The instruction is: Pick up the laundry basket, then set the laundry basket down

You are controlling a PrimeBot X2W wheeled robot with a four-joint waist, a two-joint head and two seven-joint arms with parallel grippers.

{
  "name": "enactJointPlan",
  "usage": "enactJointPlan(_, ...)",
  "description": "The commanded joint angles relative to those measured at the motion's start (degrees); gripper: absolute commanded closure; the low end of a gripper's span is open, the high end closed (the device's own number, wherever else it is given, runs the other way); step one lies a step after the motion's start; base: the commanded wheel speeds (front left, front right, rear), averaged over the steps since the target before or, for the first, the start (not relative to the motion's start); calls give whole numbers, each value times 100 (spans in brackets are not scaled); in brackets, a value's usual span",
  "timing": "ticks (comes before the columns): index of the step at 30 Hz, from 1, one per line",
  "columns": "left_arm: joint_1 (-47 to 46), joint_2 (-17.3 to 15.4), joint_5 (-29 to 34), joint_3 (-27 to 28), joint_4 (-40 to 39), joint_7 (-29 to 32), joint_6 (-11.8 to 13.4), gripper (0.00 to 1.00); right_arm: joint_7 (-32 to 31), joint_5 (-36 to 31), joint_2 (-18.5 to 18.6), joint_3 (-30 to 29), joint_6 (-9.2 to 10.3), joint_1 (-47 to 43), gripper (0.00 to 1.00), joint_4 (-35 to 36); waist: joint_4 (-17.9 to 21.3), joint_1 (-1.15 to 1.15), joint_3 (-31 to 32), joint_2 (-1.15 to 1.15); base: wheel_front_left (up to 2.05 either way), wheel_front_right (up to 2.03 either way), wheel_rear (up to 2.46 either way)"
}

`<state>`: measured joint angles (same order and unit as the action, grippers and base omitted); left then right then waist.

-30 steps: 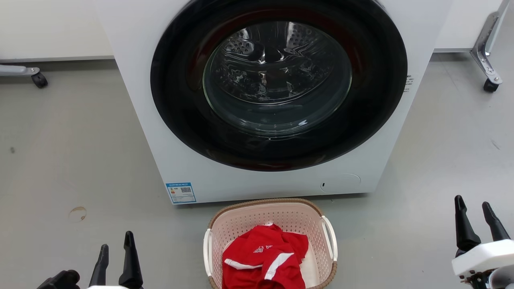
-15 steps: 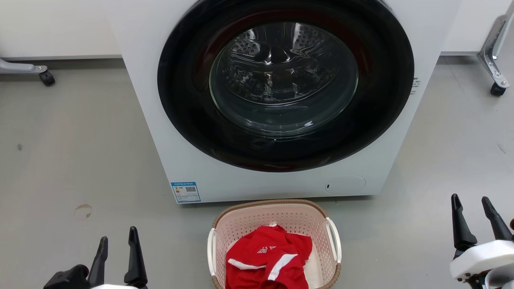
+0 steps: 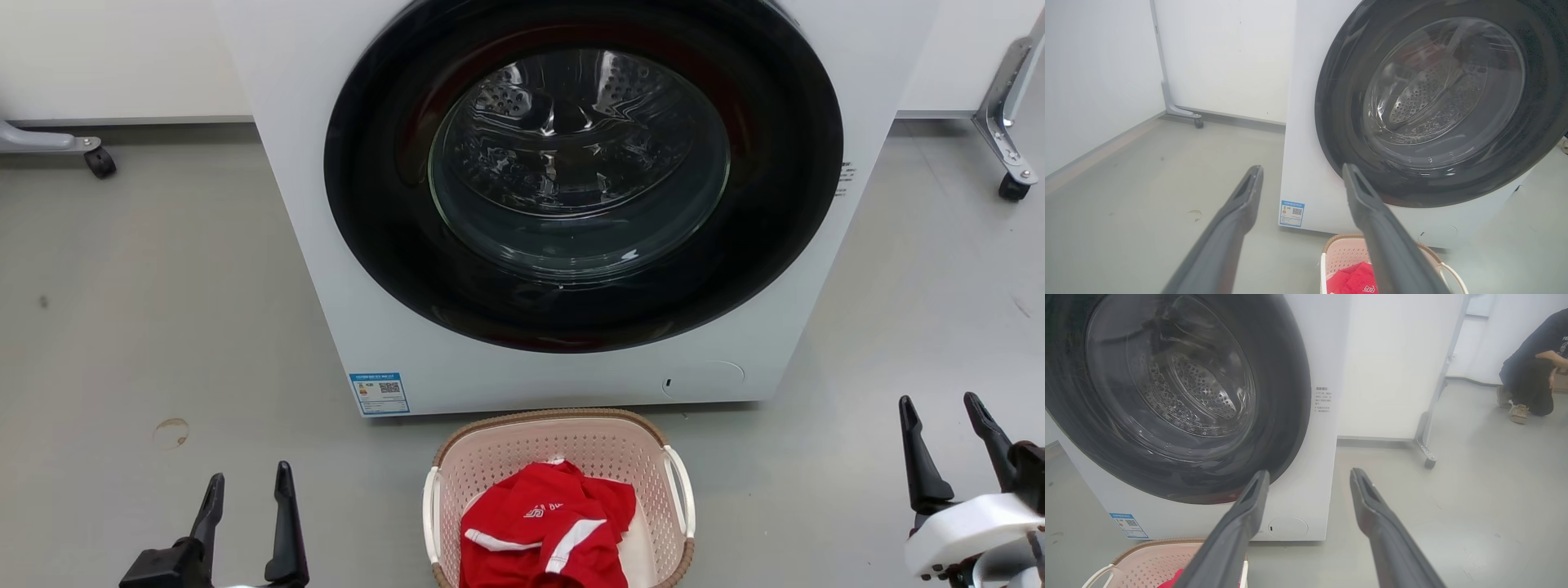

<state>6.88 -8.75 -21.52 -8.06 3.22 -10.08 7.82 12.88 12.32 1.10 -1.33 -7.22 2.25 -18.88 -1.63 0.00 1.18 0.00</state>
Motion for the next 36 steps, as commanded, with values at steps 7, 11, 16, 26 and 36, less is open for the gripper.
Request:
enactJointPlan(7, -102, -175, 411, 20, -221, 117, 56, 0, 211, -491, 177, 153, -26, 351, 0, 106, 0, 0, 14, 0, 0, 0, 0)
enactJointPlan(11, -119, -194, 383, 14, -211, 167, 50, 0, 211, -475, 177, 161, -26, 358, 0, 86, 4, 0, 20, 0, 0, 0, 0)
enactJointPlan(16, -126, -219, 347, 5, -192, 216, 47, 0, 202, -438, 177, 181, -26, 368, 0, -5, 8, 0, 44, 0, 0, 0, 0)
enactJointPlan(26, -145, -267, 263, -29, -147, 389, 42, 0, 116, -379, 177, 208, -26, 405, 0, -117, -4, 0, 99, 0, 0, 0, 0)
enactJointPlan(36, -129, -315, 119, -87, -105, 772, 25, 0, -141, -131, 177, 395, -26, 409, 0, -284, -11, 0, 38, 0, 0, 0, 0)
